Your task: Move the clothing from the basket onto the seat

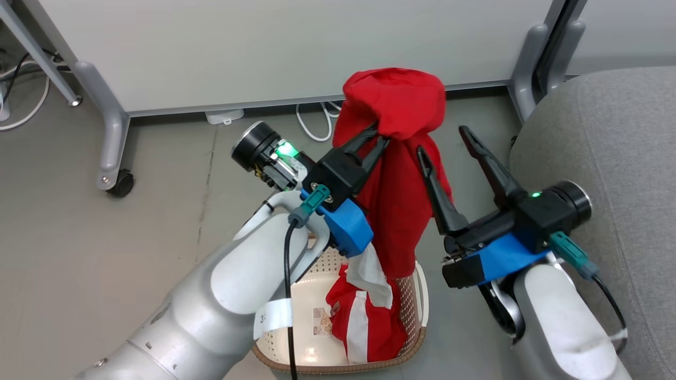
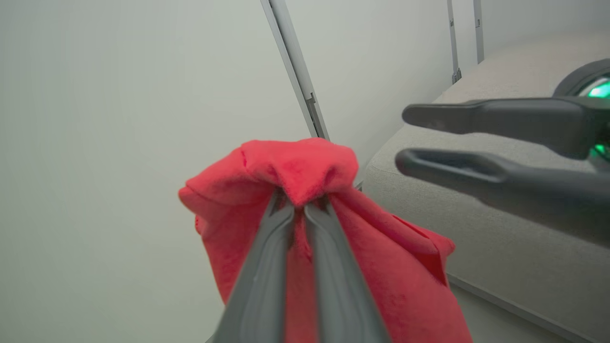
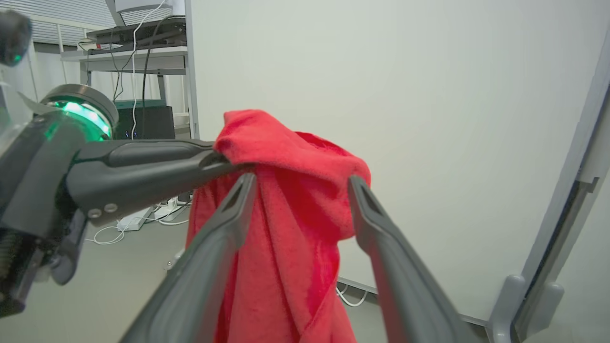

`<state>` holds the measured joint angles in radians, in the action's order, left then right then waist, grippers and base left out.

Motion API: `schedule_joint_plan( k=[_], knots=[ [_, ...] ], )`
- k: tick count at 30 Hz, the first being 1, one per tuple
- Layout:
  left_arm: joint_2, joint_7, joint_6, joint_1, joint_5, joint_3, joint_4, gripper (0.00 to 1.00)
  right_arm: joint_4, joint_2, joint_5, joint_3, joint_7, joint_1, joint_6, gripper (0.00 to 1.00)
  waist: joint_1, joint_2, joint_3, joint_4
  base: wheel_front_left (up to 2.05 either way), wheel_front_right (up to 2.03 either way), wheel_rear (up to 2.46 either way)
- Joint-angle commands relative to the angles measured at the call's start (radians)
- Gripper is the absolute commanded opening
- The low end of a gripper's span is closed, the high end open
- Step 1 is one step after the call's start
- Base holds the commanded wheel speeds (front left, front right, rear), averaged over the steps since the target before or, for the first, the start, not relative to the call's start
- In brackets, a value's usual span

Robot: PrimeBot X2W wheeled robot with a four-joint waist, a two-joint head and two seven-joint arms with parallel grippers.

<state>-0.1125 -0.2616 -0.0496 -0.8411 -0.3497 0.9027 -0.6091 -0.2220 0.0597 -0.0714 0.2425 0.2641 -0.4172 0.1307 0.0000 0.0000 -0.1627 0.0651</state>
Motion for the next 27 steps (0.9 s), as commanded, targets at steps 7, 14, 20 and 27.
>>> schedule_joint_plan(
  k=[7, 14, 20, 27],
  knots=[
    [0.018, -0.005, -0.005, -0.031, 0.015, 0.013, 0.037, 0.00, -0.189, 0.014, 0.027, 0.058, 0.000, -0.113, 0.000, 1.00, 0.0000, 0.0000, -0.033, 0.033, 0.00, 0.00, 0.00],
    [0.030, -0.005, -0.010, -0.032, 0.020, 0.021, 0.066, 0.00, -0.368, 0.002, 0.025, 0.066, 0.001, -0.165, 0.000, 0.11, 0.0000, 0.0000, -0.044, 0.051, 0.00, 0.00, 0.00],
    [0.028, -0.005, -0.011, -0.029, 0.023, 0.018, 0.070, 0.00, -0.388, -0.005, 0.004, 0.078, 0.001, -0.181, 0.000, 0.00, 0.0000, 0.0000, -0.044, 0.055, 0.00, 0.00, 0.00],
    [0.028, -0.005, -0.011, -0.023, 0.026, 0.013, 0.064, 0.00, -0.377, -0.008, -0.002, 0.079, 0.001, -0.185, 0.000, 0.00, 0.0000, 0.0000, -0.042, 0.048, 0.00, 0.00, 0.00]
  ],
)
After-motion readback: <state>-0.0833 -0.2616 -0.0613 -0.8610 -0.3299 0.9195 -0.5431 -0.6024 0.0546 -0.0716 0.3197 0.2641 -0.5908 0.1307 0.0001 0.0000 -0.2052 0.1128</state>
